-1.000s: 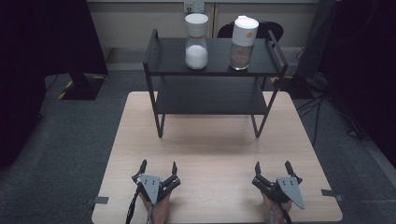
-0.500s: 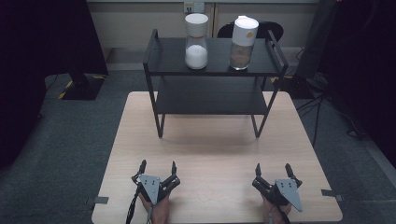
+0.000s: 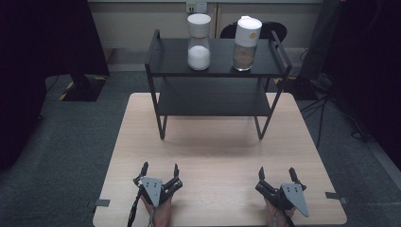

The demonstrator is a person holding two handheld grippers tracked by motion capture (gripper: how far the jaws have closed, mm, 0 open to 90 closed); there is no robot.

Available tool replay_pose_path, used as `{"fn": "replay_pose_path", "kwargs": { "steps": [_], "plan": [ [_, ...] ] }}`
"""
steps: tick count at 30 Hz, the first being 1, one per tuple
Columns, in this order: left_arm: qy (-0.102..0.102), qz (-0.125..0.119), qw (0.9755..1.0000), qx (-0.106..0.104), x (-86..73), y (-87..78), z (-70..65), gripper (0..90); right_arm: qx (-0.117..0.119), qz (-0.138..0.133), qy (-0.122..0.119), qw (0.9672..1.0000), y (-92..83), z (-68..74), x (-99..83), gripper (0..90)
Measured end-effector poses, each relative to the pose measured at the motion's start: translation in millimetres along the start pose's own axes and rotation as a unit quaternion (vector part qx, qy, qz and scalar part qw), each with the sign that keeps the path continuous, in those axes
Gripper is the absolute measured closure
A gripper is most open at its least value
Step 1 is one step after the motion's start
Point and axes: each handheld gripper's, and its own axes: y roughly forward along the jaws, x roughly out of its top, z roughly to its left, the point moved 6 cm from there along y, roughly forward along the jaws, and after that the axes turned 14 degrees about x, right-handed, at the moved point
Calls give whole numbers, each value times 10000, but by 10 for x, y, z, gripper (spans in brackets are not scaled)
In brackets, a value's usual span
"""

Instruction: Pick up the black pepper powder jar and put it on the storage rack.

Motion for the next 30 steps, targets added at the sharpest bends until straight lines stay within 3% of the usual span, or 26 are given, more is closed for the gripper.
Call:
{"fn": "replay_pose_path", "kwargs": {
  "steps": [30],
  "plan": [
    [11, 3, 10000, 47, 1, -3, -11, 0, 39, -98, 16, 9999, -21, -12, -23, 0]
  ]
}}
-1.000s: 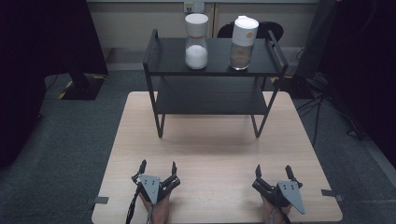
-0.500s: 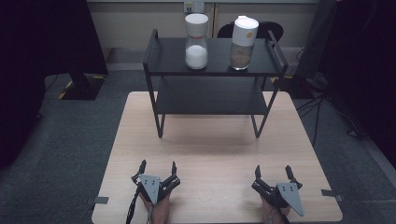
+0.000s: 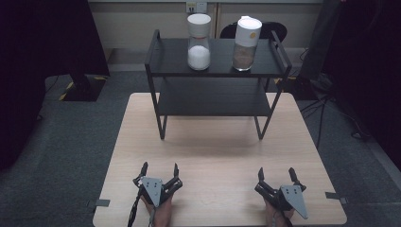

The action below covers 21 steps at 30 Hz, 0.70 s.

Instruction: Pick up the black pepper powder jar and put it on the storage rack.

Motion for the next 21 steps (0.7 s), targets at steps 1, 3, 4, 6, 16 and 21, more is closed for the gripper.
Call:
{"fn": "replay_pose_path", "kwargs": {
  "steps": [1, 3, 4, 6, 16, 21],
  "plan": [
    [1, 0, 10000, 0, 0, 0, 0, 0, 4, 0, -1, 10000, 0, -1, 0, 0],
    [2, 1, 10000, 0, 0, 0, 0, 0, 6, -1, 0, 10000, 0, -1, 0, 0],
    [2, 0, 10000, 0, 0, 0, 0, 0, 6, -1, -1, 10000, 0, -2, 0, 0],
    [2, 1, 10000, 0, 0, 0, 0, 0, 12, 0, -1, 10000, -1, -3, 0, 0],
    [0, 0, 10000, 0, 0, 0, 0, 0, 48, -3, 1, 10000, -3, -11, -1, 0],
    [0, 1, 10000, 0, 0, 0, 0, 0, 55, -1, 0, 10000, -3, -12, 0, 0]
  ]
}}
